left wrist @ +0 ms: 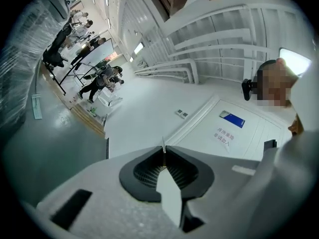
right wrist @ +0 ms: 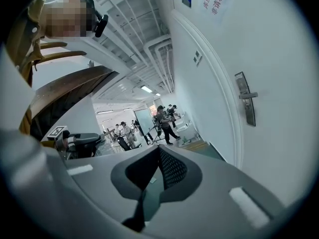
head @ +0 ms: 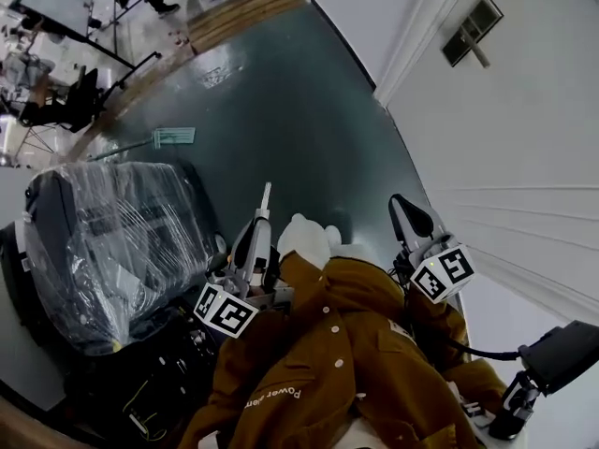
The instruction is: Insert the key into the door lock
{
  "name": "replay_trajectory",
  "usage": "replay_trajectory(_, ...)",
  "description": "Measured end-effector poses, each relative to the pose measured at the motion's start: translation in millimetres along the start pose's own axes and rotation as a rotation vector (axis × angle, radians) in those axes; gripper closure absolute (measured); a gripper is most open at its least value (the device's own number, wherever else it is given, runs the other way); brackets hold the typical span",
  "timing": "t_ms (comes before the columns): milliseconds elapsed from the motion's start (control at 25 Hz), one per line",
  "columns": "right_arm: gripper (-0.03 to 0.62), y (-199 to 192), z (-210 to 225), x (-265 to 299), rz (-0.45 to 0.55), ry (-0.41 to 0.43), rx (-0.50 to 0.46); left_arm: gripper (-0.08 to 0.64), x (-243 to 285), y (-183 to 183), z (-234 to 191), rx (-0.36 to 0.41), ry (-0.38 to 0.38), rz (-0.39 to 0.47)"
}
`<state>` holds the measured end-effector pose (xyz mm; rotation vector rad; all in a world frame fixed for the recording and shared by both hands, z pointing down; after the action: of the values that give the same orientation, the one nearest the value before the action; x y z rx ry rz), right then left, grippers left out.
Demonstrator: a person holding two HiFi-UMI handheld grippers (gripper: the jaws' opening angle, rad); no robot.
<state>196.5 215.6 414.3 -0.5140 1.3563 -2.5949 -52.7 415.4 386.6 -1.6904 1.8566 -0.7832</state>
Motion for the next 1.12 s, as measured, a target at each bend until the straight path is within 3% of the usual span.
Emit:
replay_trajectory(200, 0.584, 24, 18, 18, 0.038, -0.060, 0.004, 0.535, 52, 17, -10, -0.007, -0.056, -0.039)
replay_trajectory(480, 0.584, 57, 78, 73, 0.082, -0.150, 0.064, 0.535, 176, 30, -47, -0.033, -0.118, -0.130)
replay_trajectory(920, 0.584, 124, 110, 210, 0.119, -0.314, 0.069, 0.535, 327, 101, -128, -0.046, -0.213, -0.250)
replay_trajectory(1120, 0.584, 149, 103, 244, 0.164, -0.363, 0.060, 0.535, 370, 121, -139, -0.052, -0.277, -0.305)
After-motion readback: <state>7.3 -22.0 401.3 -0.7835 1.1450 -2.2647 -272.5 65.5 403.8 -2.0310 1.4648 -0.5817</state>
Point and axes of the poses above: the fingertips, and each gripper's own axes: x forward along the fingers, z to its right, y out of its top, the point moved 8 cm from there along -x, backward along the fingers, and after that the axes turned 8 degrees about x, right-handed, at the moved point
